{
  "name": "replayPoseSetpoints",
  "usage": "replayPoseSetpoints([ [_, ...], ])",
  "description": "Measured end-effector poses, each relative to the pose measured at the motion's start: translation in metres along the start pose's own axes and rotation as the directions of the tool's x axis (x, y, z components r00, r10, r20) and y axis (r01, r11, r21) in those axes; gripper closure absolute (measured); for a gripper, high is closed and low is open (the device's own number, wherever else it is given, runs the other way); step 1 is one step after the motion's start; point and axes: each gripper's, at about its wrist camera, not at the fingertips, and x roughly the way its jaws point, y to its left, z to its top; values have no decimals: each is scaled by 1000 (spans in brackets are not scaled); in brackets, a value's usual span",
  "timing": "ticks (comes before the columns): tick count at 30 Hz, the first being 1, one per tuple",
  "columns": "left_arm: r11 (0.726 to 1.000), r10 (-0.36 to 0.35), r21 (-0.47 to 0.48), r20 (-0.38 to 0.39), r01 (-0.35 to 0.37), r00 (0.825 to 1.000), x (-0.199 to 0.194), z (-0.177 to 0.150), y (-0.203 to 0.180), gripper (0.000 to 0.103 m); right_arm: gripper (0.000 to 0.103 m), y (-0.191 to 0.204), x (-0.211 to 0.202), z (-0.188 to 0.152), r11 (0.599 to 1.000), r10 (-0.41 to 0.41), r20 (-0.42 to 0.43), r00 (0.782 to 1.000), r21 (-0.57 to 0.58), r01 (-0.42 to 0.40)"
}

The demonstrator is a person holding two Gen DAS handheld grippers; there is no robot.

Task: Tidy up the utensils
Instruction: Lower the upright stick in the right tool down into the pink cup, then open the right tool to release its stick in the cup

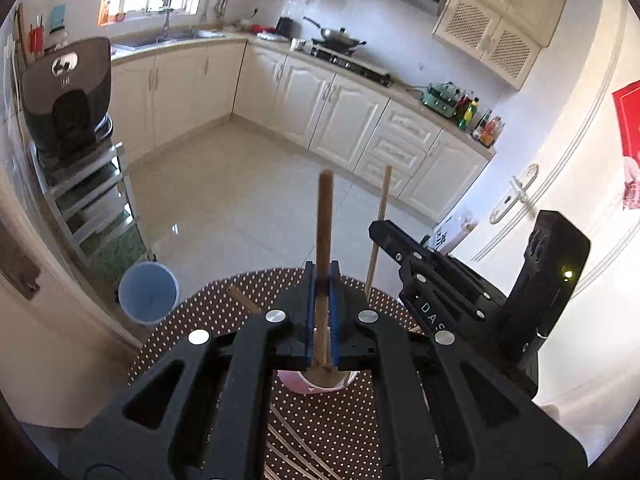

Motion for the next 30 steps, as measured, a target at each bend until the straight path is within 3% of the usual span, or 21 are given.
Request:
replayPoseSetpoints([
  [12,1000,26,7,-68,-26,997,23,-25,-1,97,98,1,-5,2,1000,2,31,1000,-5,-1],
  [30,999,47,-20,-128,-50,991,21,-45,0,94,96,4,-20,-39,999,-15,-120,993,34,20],
])
